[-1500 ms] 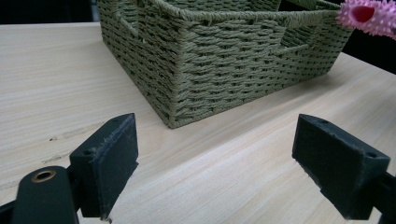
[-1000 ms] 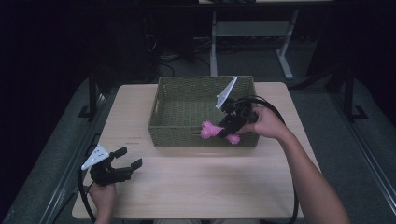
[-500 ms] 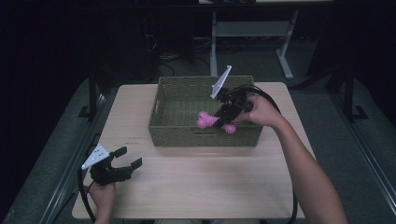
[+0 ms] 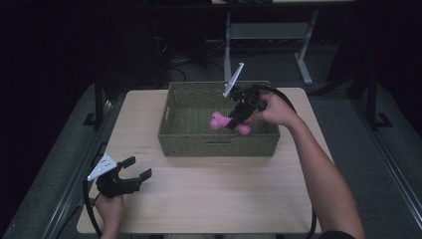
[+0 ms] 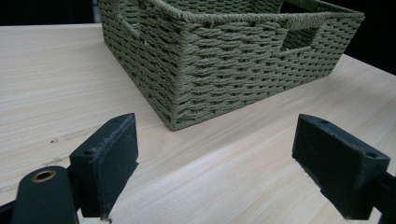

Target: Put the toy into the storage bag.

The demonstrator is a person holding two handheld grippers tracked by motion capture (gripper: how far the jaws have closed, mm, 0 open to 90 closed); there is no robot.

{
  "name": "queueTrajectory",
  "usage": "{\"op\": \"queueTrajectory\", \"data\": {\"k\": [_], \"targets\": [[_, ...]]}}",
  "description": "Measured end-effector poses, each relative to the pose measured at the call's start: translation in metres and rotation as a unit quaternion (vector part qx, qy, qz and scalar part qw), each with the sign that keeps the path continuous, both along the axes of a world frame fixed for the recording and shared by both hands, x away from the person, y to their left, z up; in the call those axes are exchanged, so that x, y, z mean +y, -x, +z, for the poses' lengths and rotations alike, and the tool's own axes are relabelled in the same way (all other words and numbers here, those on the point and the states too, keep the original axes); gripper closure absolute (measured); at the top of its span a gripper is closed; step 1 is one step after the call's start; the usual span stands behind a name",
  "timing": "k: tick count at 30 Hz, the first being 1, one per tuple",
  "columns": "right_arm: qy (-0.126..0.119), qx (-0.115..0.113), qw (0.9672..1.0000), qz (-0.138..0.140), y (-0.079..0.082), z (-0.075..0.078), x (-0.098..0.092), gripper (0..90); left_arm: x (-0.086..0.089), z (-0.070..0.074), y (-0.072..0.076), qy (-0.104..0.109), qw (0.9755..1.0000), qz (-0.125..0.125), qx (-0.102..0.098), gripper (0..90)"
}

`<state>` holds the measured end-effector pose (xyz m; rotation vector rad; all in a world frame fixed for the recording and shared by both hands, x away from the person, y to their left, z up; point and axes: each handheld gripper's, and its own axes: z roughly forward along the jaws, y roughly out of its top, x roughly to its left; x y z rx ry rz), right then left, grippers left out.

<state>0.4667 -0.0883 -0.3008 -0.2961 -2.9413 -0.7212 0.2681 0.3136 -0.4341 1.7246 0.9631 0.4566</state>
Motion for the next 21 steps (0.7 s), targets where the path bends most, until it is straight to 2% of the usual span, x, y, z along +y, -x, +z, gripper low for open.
{"op": "queueTrajectory", "data": {"k": [5,21], "targets": [[-0.008,0.002,0.9999,-0.006,-0.008,-0.004,-0.002,57.7,0.0,0.0,0.0,0.001,1.0,0.0,0.0,13.9],[-0.008,0.015,0.9994,-0.029,-0.027,-0.02,-0.011,57.5,-0.001,0.0,0.0,0.001,1.0,0.0,0.001,13.9]]}}
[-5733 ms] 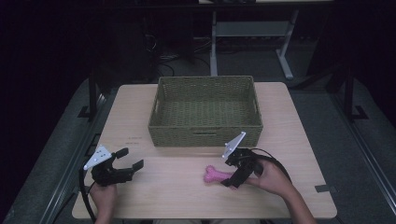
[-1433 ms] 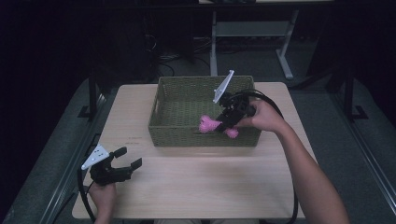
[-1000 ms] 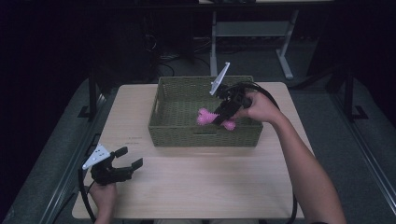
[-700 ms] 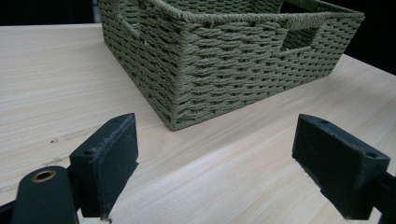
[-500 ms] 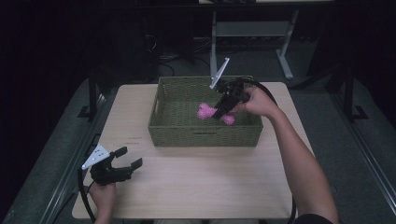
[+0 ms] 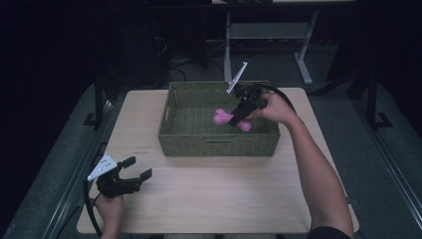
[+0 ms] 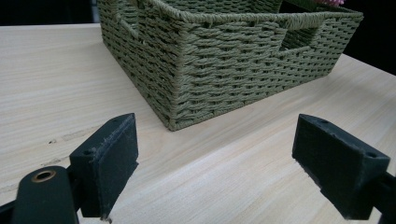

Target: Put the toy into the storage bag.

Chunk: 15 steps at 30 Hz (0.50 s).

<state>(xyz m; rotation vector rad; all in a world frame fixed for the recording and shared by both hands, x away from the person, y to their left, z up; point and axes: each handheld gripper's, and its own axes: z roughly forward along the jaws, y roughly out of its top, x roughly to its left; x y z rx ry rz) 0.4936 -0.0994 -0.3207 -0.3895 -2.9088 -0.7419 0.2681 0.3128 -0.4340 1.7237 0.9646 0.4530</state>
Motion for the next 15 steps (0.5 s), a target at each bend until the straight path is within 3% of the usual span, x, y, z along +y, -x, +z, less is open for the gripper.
{"op": "queueTrajectory", "data": {"k": [15], "targets": [[0.006,0.009,0.9999,-0.006,-0.009,-0.016,0.002,57.5,-0.001,0.0,0.0,-0.002,1.0,-0.002,0.001,13.9]]}}
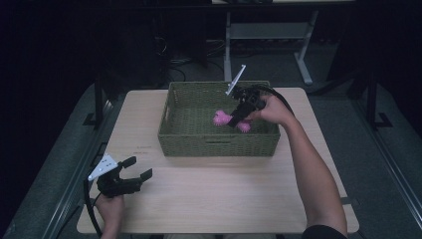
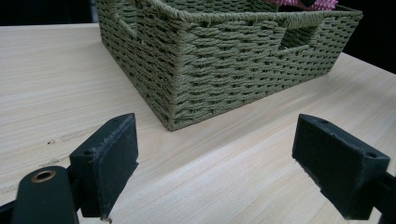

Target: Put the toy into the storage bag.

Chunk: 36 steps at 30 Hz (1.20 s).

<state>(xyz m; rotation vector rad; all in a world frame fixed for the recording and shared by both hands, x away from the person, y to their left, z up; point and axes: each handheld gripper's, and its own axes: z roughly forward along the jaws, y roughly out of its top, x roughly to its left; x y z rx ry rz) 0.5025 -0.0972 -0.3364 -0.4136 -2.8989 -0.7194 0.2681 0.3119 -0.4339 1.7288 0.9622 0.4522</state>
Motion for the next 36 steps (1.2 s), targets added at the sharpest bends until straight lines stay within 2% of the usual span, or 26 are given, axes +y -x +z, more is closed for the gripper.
{"op": "queueTrajectory", "data": {"k": [2,9,17,23,29,36], "targets": [[0.007,0.0,1.0,0.0,0.0,-0.003,0.002,57.5,0.0,0.0,0.0,0.0,1.0,0.0,0.0,13.9],[0.003,0.009,1.0,0.001,-0.002,-0.013,0.004,57.4,0.001,0.0,0.0,0.002,1.0,-0.001,-0.001,13.9],[0.012,0.017,0.9998,-0.001,-0.001,-0.026,0.005,57.3,0.0,0.0,0.0,0.001,1.0,-0.001,0.0,13.9],[0.004,0.019,0.9998,-0.001,-0.001,-0.03,0.004,57.3,-0.001,0.0,0.0,0.001,1.0,-0.002,0.0,13.9],[0.013,0.022,0.9996,-0.008,0.0,-0.038,0.002,57.1,-0.001,0.0,0.0,0.002,1.0,-0.002,0.0,13.9],[0.015,0.025,0.9995,-0.009,0.0,-0.04,0.002,56.7,-0.001,0.0,0.0,0.001,1.0,-0.001,-0.001,13.9]]}}
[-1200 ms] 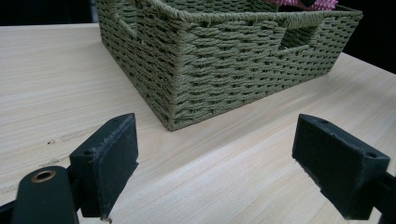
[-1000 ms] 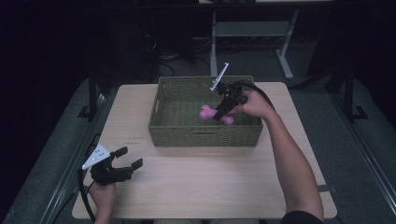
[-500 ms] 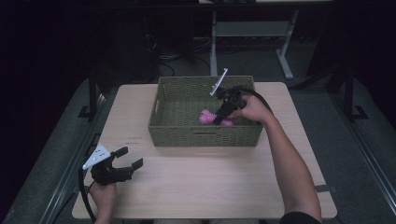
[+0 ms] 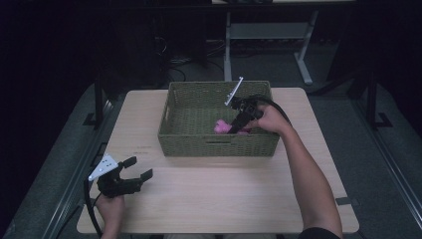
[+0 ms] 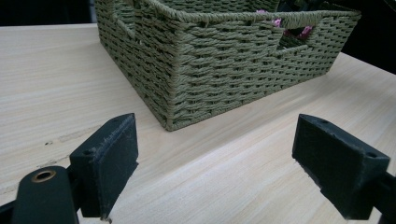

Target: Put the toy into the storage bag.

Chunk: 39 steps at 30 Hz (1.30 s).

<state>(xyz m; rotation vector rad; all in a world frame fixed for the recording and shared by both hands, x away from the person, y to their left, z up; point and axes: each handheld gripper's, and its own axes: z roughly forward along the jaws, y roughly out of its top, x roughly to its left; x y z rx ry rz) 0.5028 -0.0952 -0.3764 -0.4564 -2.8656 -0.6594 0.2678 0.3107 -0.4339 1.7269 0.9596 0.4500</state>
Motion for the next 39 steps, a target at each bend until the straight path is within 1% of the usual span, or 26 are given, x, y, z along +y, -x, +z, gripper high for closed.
{"op": "queueTrajectory", "data": {"k": [4,6,9,12,23,27,29,33,39], "targets": [[-0.002,0.0,1.0,0.0,0.0,0.0,0.001,56.2,0.0,0.0,0.0,0.0,1.0,0.0,0.0,13.9],[-0.001,0.005,1.0,-0.003,0.0,0.0,0.002,54.8,0.0,0.0,0.0,-0.001,1.0,-0.001,-0.001,13.9],[-0.008,0.007,0.9999,-0.006,-0.001,0.0,0.002,54.1,0.0,0.0,0.0,-0.001,1.0,-0.001,-0.001,13.9],[-0.004,0.006,0.9999,-0.009,-0.001,0.001,0.001,53.3,0.0,0.0,0.0,-0.001,1.0,-0.001,-0.001,13.9],[-0.016,0.005,0.9997,-0.018,0.002,0.007,-0.003,49.6,-0.001,0.0,0.0,-0.002,1.0,-0.002,0.001,13.9],[-0.021,0.0,0.9995,-0.023,0.004,0.01,-0.005,47.8,0.0,0.0,0.001,0.001,1.0,-0.002,-0.001,13.9],[-0.028,0.0,0.9992,-0.03,0.005,0.012,-0.007,46.9,0.0,0.0,0.001,0.001,1.0,-0.002,-0.001,13.9],[-0.03,0.0,0.9988,-0.039,0.006,0.014,-0.011,44.0,0.001,0.0,0.001,-0.001,1.0,0.0,-0.001,13.8],[-0.035,-0.011,0.9981,-0.05,0.011,0.021,-0.018,39.9,0.0,0.0,0.001,-0.001,1.0,-0.001,-0.001,13.9]]}}
